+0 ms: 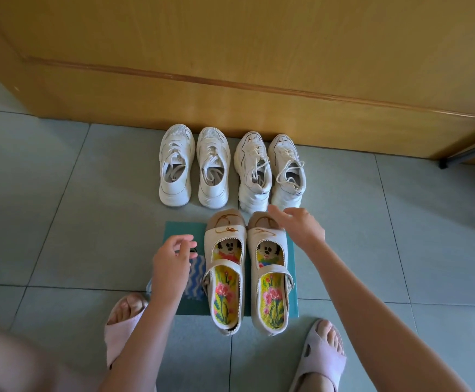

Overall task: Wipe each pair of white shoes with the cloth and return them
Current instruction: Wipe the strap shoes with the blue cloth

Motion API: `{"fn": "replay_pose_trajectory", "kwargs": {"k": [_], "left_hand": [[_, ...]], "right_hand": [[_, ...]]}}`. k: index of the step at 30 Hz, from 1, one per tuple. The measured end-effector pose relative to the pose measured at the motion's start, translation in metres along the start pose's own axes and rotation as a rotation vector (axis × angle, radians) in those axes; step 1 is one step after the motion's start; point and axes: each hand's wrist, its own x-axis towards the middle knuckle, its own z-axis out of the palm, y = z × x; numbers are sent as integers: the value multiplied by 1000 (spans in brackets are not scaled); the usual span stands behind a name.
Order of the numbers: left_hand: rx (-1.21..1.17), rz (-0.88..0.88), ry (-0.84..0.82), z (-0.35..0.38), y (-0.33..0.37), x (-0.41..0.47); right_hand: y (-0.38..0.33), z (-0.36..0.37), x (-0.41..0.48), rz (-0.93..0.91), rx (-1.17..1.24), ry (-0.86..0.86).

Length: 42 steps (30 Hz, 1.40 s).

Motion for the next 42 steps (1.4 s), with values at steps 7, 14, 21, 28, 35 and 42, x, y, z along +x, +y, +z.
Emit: {"fn": "replay_pose_trajectory", "kwargs": {"k": [7, 14, 21, 28, 35, 42], "left_hand": [[11, -33, -12, -2, -4, 0], [59, -65, -79, 5, -5, -4], [63, -73, -76, 4, -6, -4], [80, -72, -64, -1, -12, -4], [47, -101, -72, -2, -12, -2], [39, -100, -70, -5, -14, -3]], "right_hand": [[-6, -2, -3, 23, -40, 134], [-11, 1, -1, 8, -14, 82], [-2, -3, -1, 26, 157, 105], [-3, -5, -2, 118, 10, 161], [6, -6, -7, 58, 136, 129], [-58, -3, -12, -154, 26, 49]]}}
